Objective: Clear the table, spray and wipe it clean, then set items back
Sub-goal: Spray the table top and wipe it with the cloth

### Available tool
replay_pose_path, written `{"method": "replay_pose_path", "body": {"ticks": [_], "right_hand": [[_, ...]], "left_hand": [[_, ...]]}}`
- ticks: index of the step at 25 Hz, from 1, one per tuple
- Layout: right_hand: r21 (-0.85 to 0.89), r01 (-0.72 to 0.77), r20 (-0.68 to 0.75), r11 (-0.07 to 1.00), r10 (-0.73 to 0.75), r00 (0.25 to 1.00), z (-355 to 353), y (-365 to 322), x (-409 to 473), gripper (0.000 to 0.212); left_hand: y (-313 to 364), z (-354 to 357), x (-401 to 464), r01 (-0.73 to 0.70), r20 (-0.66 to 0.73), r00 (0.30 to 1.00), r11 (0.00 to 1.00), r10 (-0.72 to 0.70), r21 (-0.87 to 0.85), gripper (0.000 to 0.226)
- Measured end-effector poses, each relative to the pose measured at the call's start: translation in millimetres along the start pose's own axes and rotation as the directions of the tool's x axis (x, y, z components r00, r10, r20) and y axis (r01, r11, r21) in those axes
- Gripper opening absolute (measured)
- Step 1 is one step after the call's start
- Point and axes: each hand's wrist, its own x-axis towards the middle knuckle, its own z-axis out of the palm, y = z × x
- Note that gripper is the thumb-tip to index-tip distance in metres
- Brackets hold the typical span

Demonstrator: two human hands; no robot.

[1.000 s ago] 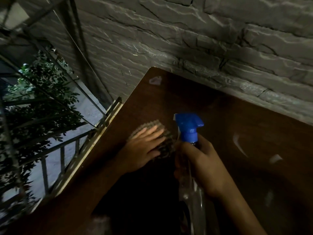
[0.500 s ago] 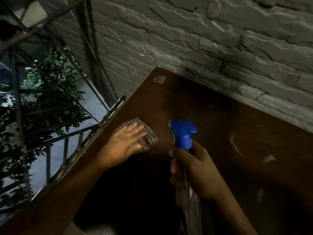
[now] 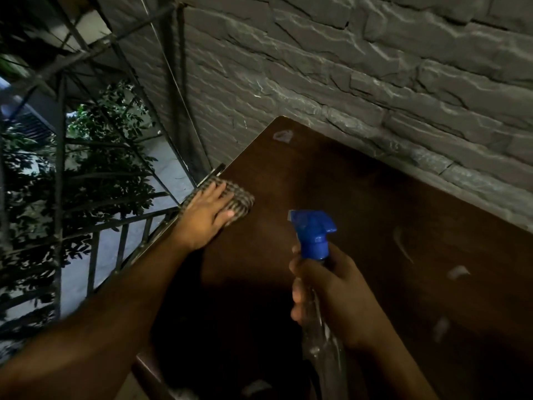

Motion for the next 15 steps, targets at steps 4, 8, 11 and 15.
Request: {"method": "replay_pose_path", "body": {"ticks": [4, 8, 11, 15], "right_hand": [[-0.011, -0.011, -0.009, 1.000, 0.010, 1.000, 2.2, 7.1, -4.1, 0.016], [0.027, 0.007, 0.004, 1.000, -0.007, 1.000, 8.6, 5.4, -11.9, 0.018], [0.039, 0.033, 0.007, 0.999, -0.033, 0.999, 11.3, 6.6, -9.5, 0.018], [0.132, 0.006, 0.026, 0.991, -0.009, 1.000, 15.5, 14.0, -10.8, 0.016]], "left_hand": [[59.2, 22.6, -18.6, -0.121, 0.048, 0.992, 0.992, 0.120, 0.022, 0.055], [13.0, 13.3, -66.9, -0.160, 0.051, 0.985, 0.982, 0.166, -0.100, 0.075], [4.9, -5.1, -4.8, 0.135, -0.006, 0.991, 0.991, -0.135, 0.015, 0.064], [49.6, 23.6, -77.3, -0.170, 0.065, 0.983, 0.984, 0.173, -0.054, 0.057]]}}
